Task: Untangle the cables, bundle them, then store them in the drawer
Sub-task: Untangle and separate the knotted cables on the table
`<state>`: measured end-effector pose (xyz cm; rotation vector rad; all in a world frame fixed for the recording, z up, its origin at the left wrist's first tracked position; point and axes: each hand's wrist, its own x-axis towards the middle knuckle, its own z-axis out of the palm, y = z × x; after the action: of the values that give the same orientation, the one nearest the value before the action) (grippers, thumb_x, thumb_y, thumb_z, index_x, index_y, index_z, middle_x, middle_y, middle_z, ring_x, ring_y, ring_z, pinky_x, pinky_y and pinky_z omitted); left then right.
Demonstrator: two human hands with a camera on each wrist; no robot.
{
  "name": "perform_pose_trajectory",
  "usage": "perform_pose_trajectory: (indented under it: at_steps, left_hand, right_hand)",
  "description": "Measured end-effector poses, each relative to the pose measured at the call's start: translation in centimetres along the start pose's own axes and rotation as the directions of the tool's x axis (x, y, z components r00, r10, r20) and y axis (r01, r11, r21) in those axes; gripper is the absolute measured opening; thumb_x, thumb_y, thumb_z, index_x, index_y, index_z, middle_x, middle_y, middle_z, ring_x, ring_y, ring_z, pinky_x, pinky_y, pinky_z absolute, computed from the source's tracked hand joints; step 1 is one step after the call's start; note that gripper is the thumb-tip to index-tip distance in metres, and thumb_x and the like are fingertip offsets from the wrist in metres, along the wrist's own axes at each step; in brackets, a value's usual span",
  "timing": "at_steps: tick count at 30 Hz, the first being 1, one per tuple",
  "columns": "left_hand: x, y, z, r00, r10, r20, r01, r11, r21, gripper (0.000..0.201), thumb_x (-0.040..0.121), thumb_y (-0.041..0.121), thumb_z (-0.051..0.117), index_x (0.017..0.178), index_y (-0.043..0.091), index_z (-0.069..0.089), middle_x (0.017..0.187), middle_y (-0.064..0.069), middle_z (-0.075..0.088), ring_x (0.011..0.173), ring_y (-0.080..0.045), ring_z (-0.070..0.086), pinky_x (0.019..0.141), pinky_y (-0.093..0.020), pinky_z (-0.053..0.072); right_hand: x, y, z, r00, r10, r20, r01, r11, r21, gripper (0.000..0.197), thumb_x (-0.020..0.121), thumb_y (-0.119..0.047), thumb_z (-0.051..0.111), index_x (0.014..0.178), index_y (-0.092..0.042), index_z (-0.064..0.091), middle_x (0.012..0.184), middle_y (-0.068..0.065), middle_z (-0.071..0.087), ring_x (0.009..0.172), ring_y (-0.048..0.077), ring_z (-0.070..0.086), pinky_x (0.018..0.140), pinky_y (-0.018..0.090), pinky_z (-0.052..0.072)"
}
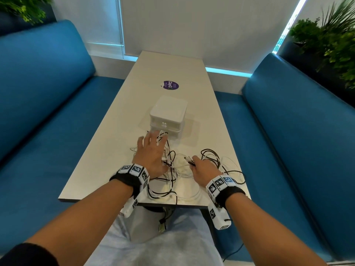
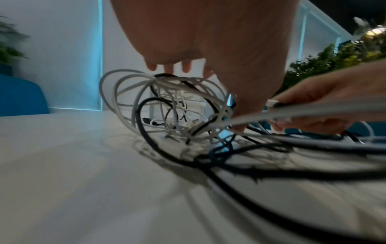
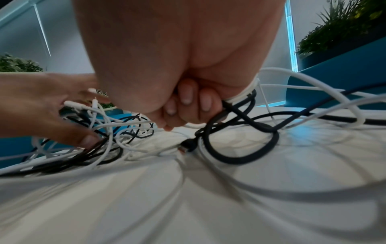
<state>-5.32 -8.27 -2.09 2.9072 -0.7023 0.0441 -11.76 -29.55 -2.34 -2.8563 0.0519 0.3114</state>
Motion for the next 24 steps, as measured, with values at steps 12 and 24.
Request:
perform_pose_trajectory:
  at_steps: [12, 24]
  left_hand:
    - [0.2, -1.3, 0.3, 0.976, 0.134, 0.172, -0.119, 0.988, -0.097, 0.053, 0.075, 0.053, 0.071, 0.116, 0.021, 0.062, 0.114, 0.003, 0.054, 0.103, -0.023, 0.055, 0.078, -0.031, 0.042]
    - [-0.4, -1.4, -0.3, 0.973, 0.051, 0.224, -0.06, 0.998, 0.032, 0.044, 0.078, 0.059, 0.062, 0.106, 0.025, 0.055, 0.099, 0.001, 0.062, 0.087, -0.023, 0.058, 0.067, -0.031, 0.041]
  right_hand:
    - [0.5, -0.2, 0.7, 1.0, -0.005, -0.005, 0.005, 1.0, -0.001, 0.023, 0.104, -0.032, 0.04, 0.114, -0.012, 0.044, 0.086, 0.01, 0.052, 0.076, 0.03, 0.053, 0.069, 0.038, 0.049]
    - [0.5, -0.5, 1.0, 1.0, -0.011, 0.016, 0.011, 1.0, -0.004, 0.024, 0.104, -0.031, 0.04, 0.116, -0.011, 0.044, 0.084, 0.009, 0.05, 0.076, 0.028, 0.052, 0.067, 0.035, 0.045]
